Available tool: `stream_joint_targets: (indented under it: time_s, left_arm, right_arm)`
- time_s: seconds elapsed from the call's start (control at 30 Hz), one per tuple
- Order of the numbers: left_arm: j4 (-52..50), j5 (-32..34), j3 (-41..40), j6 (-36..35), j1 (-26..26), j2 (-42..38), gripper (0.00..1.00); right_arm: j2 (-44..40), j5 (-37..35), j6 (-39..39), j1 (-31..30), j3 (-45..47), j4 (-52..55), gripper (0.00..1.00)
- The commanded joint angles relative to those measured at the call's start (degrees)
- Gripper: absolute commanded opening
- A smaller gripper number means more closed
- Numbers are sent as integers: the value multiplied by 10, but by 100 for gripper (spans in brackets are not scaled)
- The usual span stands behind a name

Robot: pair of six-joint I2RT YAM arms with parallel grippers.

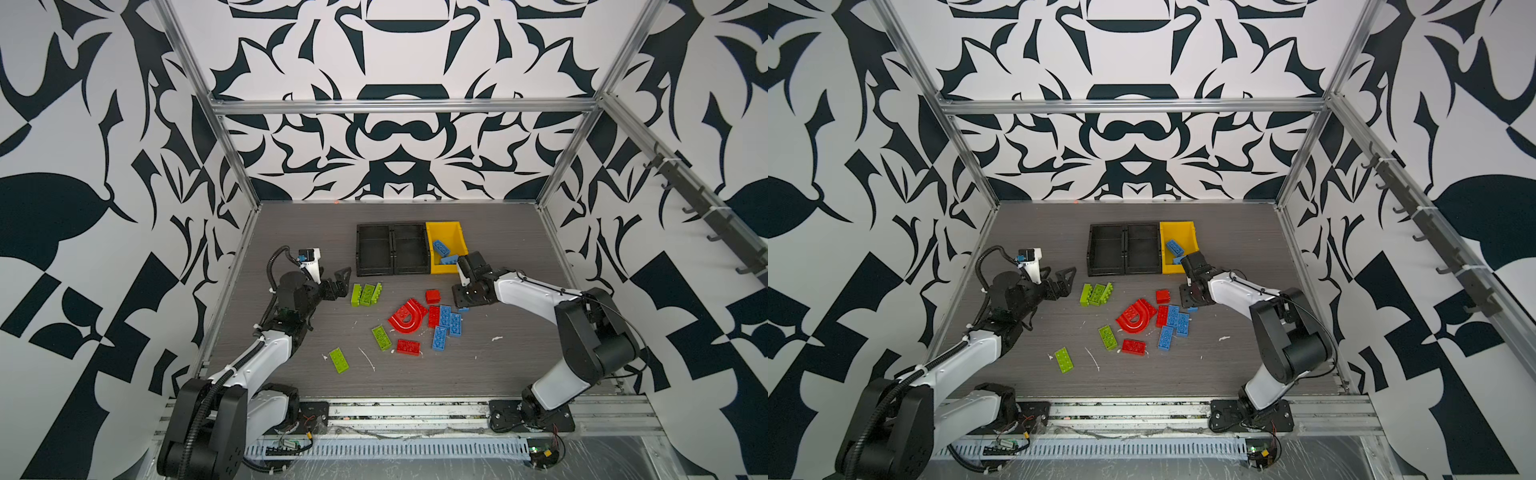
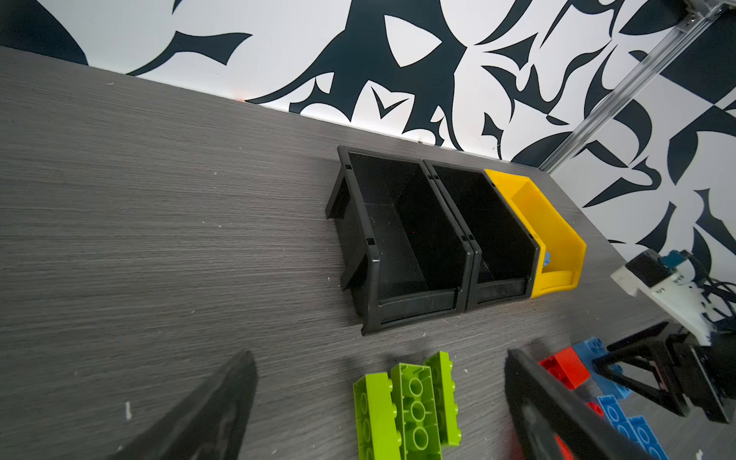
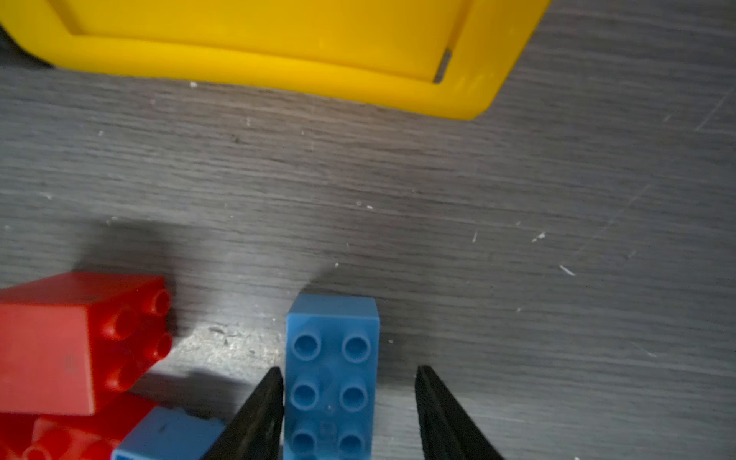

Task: Sort the legos into containers by color
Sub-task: Pick up the lego from the middle-right of the table.

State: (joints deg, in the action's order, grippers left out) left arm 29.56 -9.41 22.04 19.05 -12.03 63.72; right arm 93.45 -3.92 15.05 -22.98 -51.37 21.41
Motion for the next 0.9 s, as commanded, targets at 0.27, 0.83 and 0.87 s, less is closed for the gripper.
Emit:
stream_joint_targets:
  time_s: [0.27,0.83,0.87]
  left_arm:
    - [1,4,-9,-4,-1,-12,99]
    - [1,2,-9,-3,-1,-11,99]
    - [1,2,-8,-3,-1,-11,100]
  right_arm:
    - [12,-5,-1,-3,-19,-10,44]
    - [-56,-11,-24,-3,-73,-11,37]
    - [-50,-9,-28,-3,-87,-10,37]
